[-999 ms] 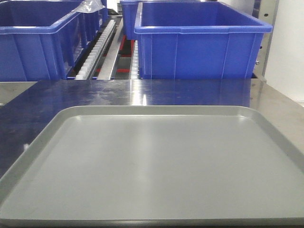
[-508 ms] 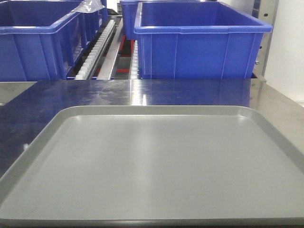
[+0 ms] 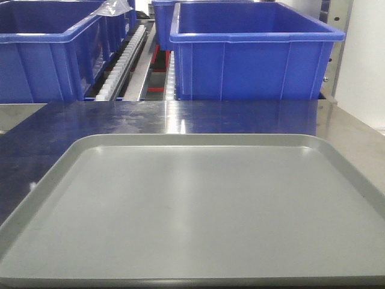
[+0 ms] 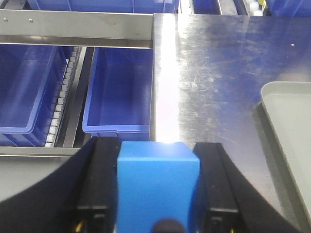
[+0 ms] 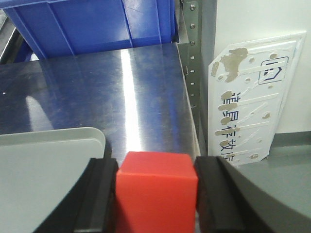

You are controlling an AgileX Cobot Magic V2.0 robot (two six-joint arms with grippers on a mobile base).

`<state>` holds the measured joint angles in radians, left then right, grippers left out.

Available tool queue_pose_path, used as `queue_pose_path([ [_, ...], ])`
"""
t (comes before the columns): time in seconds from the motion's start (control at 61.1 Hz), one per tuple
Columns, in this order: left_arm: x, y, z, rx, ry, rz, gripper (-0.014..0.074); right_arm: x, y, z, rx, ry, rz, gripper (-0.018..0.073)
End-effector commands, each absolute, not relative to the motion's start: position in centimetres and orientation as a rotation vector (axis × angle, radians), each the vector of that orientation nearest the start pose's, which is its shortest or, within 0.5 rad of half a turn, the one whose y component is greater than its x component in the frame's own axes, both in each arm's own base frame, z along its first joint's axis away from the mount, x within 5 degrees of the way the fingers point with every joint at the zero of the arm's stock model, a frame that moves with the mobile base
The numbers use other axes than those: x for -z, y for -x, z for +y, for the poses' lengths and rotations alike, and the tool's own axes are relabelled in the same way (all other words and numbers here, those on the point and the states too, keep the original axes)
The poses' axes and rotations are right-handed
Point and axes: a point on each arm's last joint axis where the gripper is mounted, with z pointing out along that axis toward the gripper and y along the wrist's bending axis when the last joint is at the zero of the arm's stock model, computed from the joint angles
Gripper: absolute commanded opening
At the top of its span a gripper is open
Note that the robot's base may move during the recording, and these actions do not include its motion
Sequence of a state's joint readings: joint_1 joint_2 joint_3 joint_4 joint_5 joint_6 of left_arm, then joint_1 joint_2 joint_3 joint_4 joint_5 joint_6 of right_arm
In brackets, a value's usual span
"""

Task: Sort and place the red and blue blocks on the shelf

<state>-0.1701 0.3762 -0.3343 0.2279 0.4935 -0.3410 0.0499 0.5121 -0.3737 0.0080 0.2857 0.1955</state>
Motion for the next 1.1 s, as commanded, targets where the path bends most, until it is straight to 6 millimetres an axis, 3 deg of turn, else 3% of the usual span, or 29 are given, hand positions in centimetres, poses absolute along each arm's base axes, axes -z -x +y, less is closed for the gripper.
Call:
queue_pose_path([
  [0.0,-27.32,-8.65,-0.59,0.113,0.030,1.904,0.0123,-29.22,-11.27,0.50,-0.168,-0.129,1.780,0.0056],
  [1.081,-27.32,-8.65,-0.59,0.113,0.030,1.904,0.0123,-29.22,-11.27,0.50,-0.168,-0.129,1.780,0.0056],
])
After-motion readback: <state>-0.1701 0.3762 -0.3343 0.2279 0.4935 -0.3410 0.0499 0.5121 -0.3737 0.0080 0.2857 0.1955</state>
